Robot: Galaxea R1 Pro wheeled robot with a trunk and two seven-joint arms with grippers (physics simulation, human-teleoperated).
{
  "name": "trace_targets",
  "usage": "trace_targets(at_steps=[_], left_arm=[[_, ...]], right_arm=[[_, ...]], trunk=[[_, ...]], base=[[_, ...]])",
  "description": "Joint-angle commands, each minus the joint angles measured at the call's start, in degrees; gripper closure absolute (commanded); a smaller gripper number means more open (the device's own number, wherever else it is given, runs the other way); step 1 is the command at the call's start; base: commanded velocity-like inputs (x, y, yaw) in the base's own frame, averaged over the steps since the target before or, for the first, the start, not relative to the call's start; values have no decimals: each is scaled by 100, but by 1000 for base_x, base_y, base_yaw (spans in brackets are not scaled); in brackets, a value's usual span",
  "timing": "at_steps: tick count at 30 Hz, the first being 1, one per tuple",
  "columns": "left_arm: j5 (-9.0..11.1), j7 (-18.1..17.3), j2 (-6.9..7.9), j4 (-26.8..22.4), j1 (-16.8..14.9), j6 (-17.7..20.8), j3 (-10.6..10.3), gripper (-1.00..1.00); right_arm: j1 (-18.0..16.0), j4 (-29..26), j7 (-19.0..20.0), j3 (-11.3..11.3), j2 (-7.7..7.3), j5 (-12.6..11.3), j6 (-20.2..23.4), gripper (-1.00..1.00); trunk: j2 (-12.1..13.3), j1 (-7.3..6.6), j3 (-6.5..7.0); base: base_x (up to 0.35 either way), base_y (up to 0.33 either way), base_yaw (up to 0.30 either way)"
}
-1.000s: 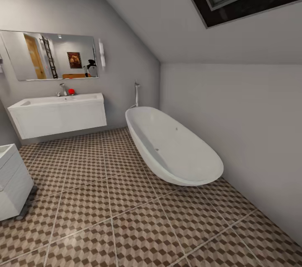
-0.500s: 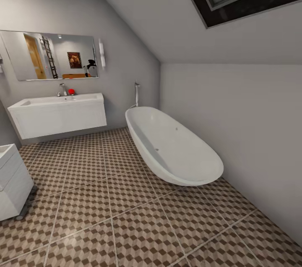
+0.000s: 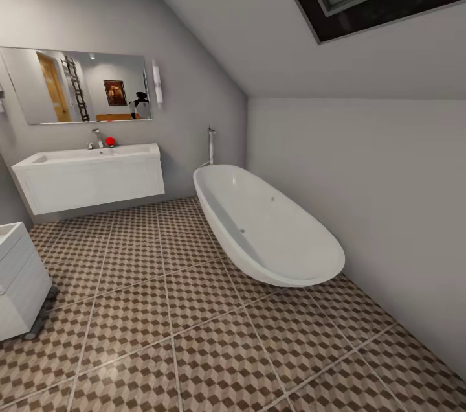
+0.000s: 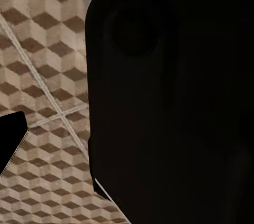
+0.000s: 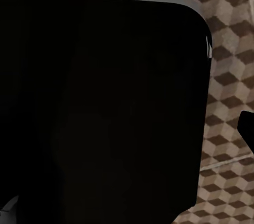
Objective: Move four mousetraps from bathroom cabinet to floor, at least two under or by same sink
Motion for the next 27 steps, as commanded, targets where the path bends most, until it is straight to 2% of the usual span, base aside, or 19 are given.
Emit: trace_targets(at_steps=[1, 15, 25, 26, 27], left_arm=[[-1, -4, 9, -6, 0, -46, 3, -100], [-1, 15, 142, -355, -3, -495, 16, -100], [-5, 29, 234, -677, -3, -444, 23, -100], [-6, 31, 239, -1878, -3, -433, 24, -100], [-7, 39, 245, -1956, -3, -420, 24, -100]], right_arm=[[-2, -3, -1, -2, 7, 2, -22, -100], [-3, -18, 15, -6, 23, -8, -456, -100], [-2, -202, -10, -10, -11, 3, -777, -100], [-2, -434, -14, -11, -13, 2, -2429, -100], [-2, -494, -16, -13, -15, 1, -2468, -100]], trunk=[[-3, 0, -5], [-3, 0, -5], [-3, 0, -5], [-3, 0, -5], [-3, 0, -5]], base=[[0, 0, 0], [0, 0, 0], [0, 0, 0], [0, 0, 0], [0, 0, 0]])
